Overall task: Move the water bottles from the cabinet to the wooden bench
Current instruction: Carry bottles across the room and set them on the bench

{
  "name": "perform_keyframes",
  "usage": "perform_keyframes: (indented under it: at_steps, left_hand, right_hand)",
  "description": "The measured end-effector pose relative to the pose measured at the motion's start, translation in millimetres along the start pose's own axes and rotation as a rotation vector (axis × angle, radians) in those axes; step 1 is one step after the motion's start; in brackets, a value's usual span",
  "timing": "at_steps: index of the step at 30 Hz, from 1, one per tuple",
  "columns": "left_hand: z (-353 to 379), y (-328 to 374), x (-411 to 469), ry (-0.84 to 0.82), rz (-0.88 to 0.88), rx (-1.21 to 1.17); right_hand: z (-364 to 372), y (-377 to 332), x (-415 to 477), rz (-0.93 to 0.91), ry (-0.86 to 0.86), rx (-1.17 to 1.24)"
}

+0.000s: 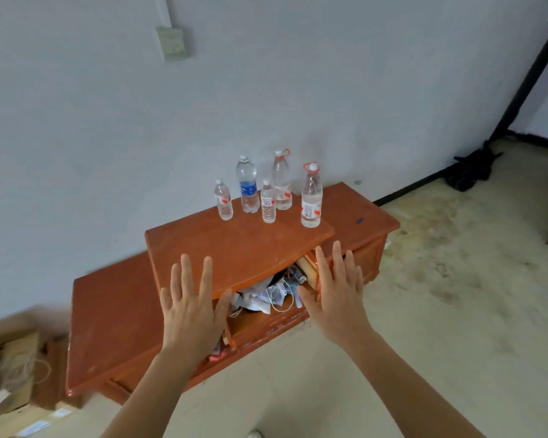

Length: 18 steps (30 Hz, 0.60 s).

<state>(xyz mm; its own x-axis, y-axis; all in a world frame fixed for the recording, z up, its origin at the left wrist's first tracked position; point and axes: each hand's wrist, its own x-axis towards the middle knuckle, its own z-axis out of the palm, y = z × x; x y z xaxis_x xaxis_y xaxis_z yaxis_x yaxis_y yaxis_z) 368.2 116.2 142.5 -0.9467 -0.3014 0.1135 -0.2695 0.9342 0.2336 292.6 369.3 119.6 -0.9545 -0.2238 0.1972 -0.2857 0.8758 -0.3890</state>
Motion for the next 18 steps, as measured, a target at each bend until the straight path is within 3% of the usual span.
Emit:
perform_keyframes:
  at_steps: [9, 18]
  left_hand:
    - [27, -8, 205, -0.082, 0.035, -0.054]
    - [109, 0, 347, -0.199, -0.167, -0.144]
  right_hand:
    - [47, -4, 173, 0.07, -0.025, 0.047]
    - [140, 42, 349, 0.103, -0.289, 0.174]
